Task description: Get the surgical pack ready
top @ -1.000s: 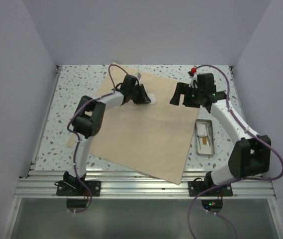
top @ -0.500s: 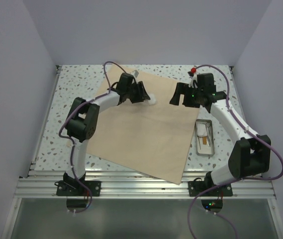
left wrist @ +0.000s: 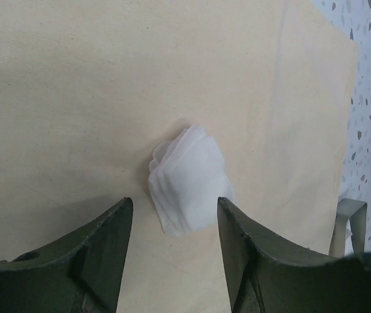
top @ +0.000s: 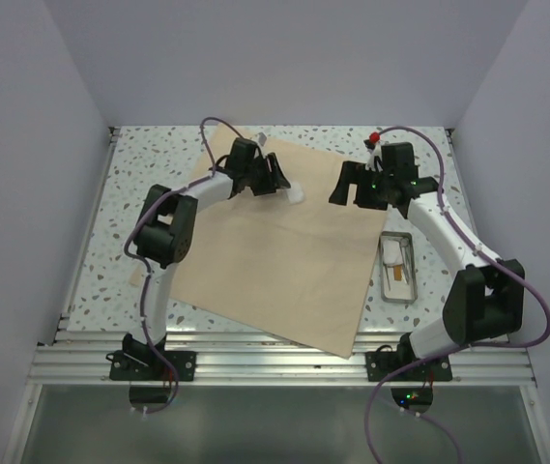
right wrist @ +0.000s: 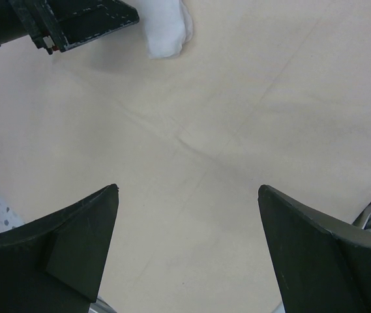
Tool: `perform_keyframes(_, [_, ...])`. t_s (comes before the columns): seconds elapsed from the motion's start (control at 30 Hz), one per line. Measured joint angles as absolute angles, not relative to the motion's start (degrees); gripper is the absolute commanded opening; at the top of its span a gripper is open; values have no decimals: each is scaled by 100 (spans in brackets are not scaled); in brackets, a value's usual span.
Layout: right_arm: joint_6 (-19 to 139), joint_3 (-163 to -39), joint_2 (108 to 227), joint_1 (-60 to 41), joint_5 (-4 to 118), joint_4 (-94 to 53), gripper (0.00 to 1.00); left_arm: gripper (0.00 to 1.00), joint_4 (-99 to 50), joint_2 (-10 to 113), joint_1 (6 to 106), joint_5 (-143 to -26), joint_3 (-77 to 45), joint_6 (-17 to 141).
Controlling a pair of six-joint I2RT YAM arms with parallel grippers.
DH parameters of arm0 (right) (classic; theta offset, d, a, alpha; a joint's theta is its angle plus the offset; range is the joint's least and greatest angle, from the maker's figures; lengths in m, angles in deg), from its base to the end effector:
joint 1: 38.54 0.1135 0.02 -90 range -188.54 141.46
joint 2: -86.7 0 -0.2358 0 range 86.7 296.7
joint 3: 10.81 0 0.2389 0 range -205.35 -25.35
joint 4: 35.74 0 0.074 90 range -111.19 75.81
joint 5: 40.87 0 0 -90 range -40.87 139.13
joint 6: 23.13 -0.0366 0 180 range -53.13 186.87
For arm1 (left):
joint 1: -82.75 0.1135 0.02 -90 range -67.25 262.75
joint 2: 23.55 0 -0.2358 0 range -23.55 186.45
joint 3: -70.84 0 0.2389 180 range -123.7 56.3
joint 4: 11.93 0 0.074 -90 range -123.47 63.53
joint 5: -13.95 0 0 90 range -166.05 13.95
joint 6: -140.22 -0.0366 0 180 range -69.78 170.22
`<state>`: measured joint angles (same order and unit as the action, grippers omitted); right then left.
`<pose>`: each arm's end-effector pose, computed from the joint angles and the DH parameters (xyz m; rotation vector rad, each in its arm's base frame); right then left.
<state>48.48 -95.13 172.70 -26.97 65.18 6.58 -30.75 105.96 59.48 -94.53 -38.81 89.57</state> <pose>0.3123 0.0743 0.2659 -0.0006 2.3761 0.5833 0.4360 -0.2001 0.1463 -0.1483 2.3762 -0.9225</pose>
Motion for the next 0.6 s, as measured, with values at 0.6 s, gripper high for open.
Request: perform_keyframes(0.6, [4848, -9496, 17270, -2697, 6525, 612, 92, 59, -2509, 11046, 5937, -9871, -4013, 9267])
